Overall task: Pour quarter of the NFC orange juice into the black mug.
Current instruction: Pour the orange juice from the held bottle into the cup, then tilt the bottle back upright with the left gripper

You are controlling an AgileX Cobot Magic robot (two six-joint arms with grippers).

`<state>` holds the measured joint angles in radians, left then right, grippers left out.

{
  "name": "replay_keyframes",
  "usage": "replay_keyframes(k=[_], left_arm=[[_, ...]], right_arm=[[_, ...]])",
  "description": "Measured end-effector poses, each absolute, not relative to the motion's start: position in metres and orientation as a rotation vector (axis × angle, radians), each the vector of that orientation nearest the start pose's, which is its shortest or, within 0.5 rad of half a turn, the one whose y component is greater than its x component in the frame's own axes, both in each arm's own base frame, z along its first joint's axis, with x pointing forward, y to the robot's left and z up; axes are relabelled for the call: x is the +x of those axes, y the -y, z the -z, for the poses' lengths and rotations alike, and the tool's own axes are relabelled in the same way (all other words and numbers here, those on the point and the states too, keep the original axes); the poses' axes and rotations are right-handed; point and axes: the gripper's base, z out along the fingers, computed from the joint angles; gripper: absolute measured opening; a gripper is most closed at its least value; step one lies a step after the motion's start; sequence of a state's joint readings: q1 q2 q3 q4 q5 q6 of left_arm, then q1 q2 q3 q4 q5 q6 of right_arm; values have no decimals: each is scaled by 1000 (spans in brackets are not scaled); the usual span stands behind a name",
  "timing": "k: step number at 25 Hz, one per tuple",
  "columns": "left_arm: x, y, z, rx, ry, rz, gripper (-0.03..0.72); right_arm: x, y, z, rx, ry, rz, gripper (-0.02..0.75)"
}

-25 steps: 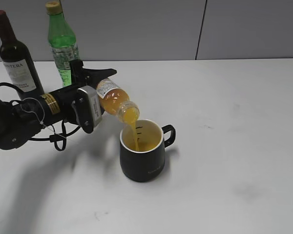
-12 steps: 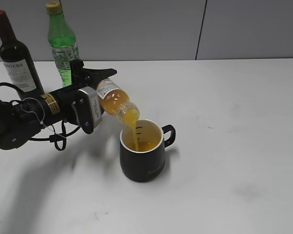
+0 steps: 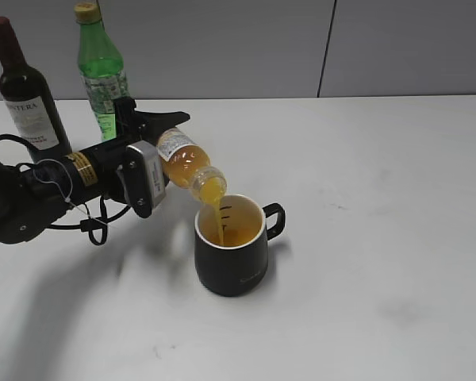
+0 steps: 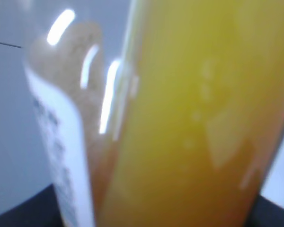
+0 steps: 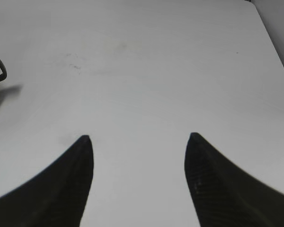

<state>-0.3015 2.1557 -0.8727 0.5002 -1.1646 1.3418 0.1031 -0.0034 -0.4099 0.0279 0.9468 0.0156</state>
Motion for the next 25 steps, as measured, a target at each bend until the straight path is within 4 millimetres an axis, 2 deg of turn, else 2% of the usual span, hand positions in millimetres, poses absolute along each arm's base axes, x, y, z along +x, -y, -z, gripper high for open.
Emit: replay_keyframes(k=[25], left_arm=[[353, 151, -105, 1523, -697, -587, 469]], right_arm=[[9, -3, -261, -86, -2017, -109, 465]])
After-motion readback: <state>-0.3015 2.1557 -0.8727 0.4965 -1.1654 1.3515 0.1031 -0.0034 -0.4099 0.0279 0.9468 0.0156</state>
